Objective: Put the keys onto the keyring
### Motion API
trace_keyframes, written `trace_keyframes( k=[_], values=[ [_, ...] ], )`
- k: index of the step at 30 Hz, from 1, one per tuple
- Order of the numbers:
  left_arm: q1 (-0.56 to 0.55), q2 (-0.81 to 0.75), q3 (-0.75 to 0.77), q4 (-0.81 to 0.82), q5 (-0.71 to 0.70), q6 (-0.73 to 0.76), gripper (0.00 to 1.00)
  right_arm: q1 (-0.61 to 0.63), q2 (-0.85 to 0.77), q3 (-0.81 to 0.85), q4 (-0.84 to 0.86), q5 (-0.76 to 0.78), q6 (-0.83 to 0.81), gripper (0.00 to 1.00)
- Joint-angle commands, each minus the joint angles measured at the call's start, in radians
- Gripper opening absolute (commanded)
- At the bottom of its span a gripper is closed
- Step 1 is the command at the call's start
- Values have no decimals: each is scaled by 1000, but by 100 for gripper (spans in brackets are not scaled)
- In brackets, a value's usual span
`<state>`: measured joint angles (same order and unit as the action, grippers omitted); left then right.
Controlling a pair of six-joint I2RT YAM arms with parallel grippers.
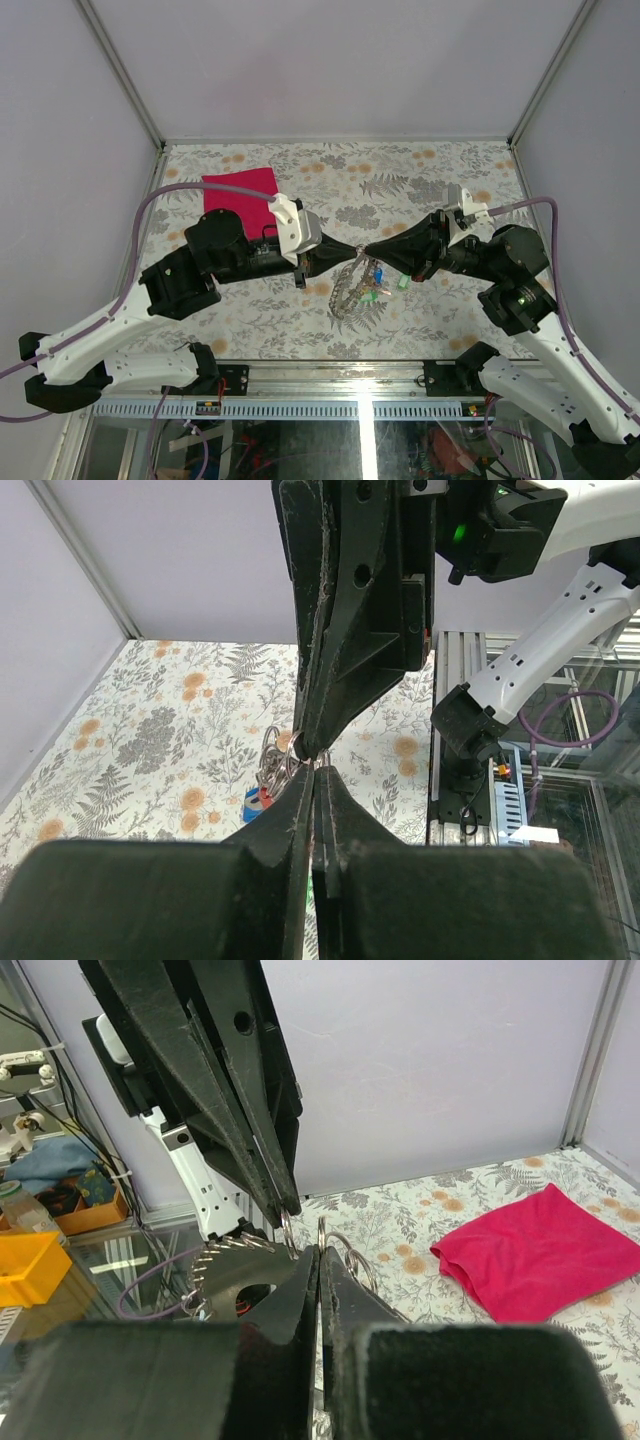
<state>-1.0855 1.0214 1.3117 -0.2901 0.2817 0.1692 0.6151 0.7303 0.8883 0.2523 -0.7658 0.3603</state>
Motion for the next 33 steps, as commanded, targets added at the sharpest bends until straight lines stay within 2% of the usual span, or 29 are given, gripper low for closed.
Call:
trace_keyframes(
  k=[1,4,11,19,22,28,33],
  values=[
    [5,-15,-6,74,-18,9,0,0,-6,58,38,45,38,0],
    [5,-16,-5,74,-19,7,0,0,-8,55,47,41,39,1],
    [5,-11,-1,62,-13,7,0,0,-31,43,55,69,11,22],
    [5,-5,4,56,-9,7,0,0,-65,45,-7,137,-83,32],
    [5,-2,7,53,-8,10,0,0,-74,45,-13,118,-123,29],
    [5,3,9,50,-9,11,0,0,-64,63,-10,-49,-161,21],
    [4,3,11,48,-12,12,0,-1,-43,87,-50,-143,-159,7]
  ],
)
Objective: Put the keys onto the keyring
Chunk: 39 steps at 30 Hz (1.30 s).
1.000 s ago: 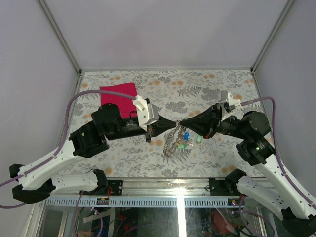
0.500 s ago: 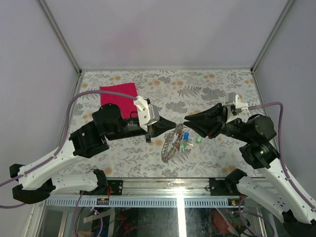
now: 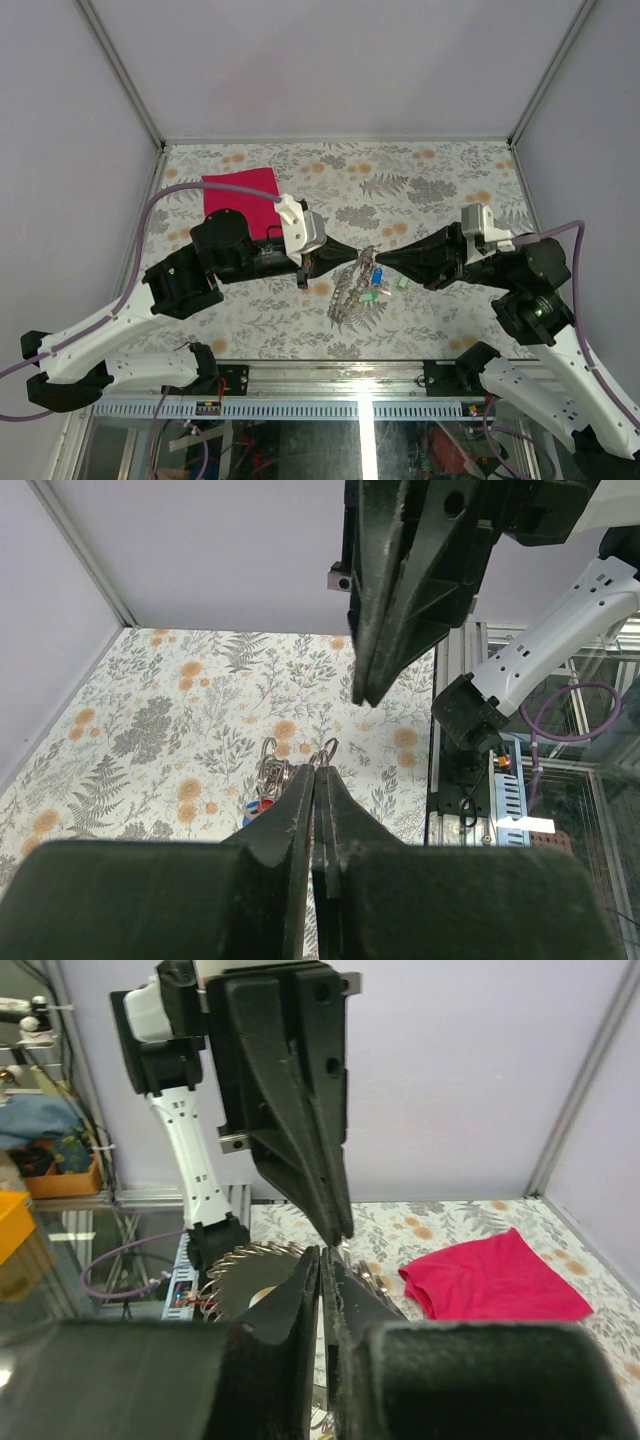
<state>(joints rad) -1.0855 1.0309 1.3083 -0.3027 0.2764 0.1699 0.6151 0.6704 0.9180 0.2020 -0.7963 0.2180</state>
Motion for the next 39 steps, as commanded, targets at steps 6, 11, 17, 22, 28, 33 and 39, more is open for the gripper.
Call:
trace_keyframes(
  k=[6,11,17,22,28,33,39],
  values=[
    [4,-5,15,60,-6,11,0,0,59,70,-43,-173,-5,2],
    [4,-3,15,61,-5,11,0,0,72,67,-103,-106,-55,4],
    [4,-3,19,56,-5,12,0,0,66,55,-111,-32,-90,14],
    [5,-4,20,56,-3,11,0,0,55,41,-95,-9,-103,28],
    [5,-2,21,53,-3,13,0,0,61,35,-73,-26,-94,34],
    [4,-1,22,51,-3,15,0,0,72,31,-25,-64,-57,34],
    [5,5,24,53,-3,15,0,0,83,14,62,-77,3,35]
  ],
)
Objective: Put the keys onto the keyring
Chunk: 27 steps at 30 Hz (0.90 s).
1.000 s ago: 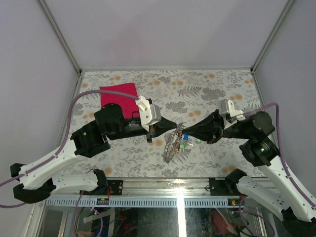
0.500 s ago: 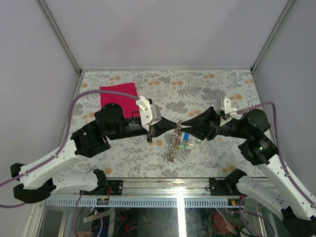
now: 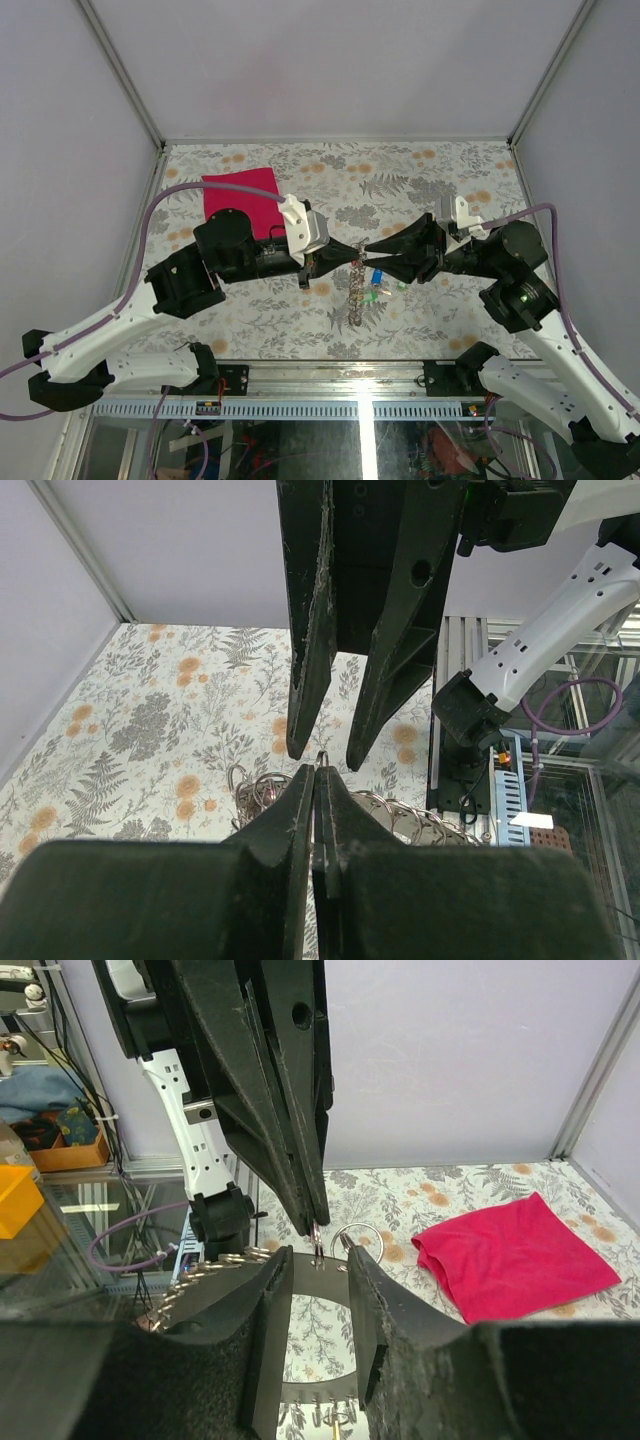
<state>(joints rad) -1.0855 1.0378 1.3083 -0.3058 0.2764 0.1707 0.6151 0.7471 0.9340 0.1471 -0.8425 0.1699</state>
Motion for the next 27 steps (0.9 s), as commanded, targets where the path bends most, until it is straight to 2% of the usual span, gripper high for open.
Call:
trace_keyframes(
  k=[1,4,9,14,17,21,22,27],
  values=[
    [5,-2,24,56,-3,15,0,0,10,-1,120,-34,53,35],
    [5,-2,25,56,-2,15,0,0,22,-2,122,-41,53,32],
    [4,-2,26,56,-6,14,0,1,38,-4,131,-69,58,11],
    [5,-2,26,54,-9,15,0,0,31,-18,120,-68,45,11],
    [4,-2,27,54,-12,16,0,0,25,-20,118,-66,40,0],
    [5,-8,22,64,-10,12,0,0,16,-18,122,-43,27,0],
    [5,-11,18,69,-10,10,1,0,10,-20,132,-35,26,0],
    [5,-41,-7,101,1,-12,19,0,-36,-63,245,8,41,0]
  ],
)
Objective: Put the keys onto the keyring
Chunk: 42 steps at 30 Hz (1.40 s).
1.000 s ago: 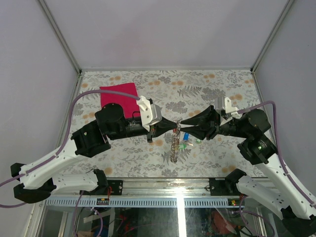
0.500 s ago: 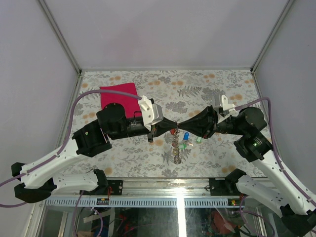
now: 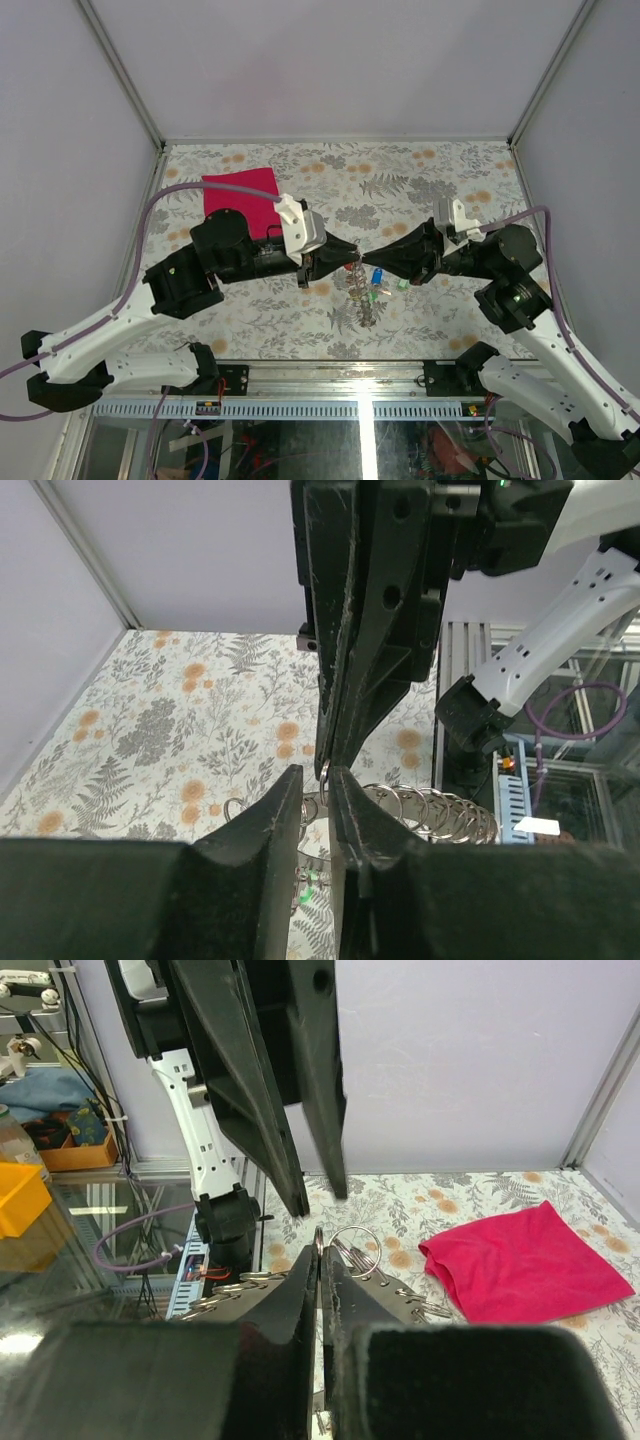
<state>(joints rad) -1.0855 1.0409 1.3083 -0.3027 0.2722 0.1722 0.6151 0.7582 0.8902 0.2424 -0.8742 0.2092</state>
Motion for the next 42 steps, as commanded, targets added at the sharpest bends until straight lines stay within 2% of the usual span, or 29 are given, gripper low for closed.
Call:
trace_keyframes(
  k=[1,5,14,21,42],
  values=[
    [5,-53,-14,107,9,-23,22,0,-59,-33,179,47,6,0],
    [4,-83,-46,153,24,-66,31,0,-84,-80,324,69,46,0],
    [5,-92,-79,220,85,-113,33,0,-54,-134,599,76,234,0],
    [5,-70,-64,232,114,-111,33,0,-40,-143,644,74,267,0],
    [5,-36,-60,259,80,-111,30,1,-6,-135,734,9,352,0]
  ],
)
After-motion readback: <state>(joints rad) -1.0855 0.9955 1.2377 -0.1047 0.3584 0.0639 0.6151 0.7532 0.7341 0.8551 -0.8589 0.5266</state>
